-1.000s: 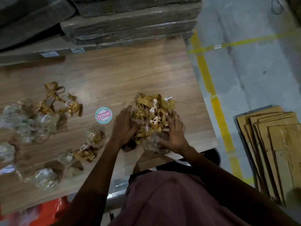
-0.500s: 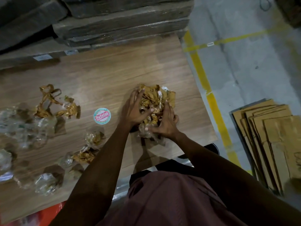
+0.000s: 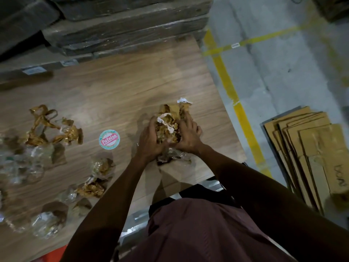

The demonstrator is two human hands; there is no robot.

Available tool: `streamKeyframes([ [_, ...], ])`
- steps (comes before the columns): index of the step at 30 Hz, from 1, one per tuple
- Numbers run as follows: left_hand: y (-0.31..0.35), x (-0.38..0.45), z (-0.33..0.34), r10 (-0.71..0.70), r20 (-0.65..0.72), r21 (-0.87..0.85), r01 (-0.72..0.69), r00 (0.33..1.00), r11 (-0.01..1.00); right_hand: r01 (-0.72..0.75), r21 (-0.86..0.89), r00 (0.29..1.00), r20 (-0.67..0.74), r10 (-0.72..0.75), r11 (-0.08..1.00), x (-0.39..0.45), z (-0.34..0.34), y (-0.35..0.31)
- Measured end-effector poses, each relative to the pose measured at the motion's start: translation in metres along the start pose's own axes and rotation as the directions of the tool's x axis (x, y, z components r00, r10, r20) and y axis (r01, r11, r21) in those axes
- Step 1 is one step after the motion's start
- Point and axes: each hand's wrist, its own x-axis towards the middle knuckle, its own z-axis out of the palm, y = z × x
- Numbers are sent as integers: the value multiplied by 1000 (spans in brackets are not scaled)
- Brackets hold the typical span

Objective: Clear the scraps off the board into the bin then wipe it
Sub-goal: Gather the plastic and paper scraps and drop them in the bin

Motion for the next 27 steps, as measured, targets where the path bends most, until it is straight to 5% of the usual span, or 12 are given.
streamKeyframes([
  [7,10,-7,-4,85,209,230,-134,974,964,-25,148,999,24,22,989,4,-22,-5],
  [13,26,2,-1,-73,196,157,42,978,987,21,-146,997,72,-11,989,26,-33,-9],
  [20,36,23,-8,-48,187,197,10,981,980,77,-186,996,62,-66,980,42,-41,-5],
  [23,35,23,-6,-43,153,146,21,987,989,95,-129,992,94,-83,987,44,-44,-7],
  [27,37,7,2,-90,13,63,89,996,994,33,151,996,73,-45,988,27,-36,-6],
])
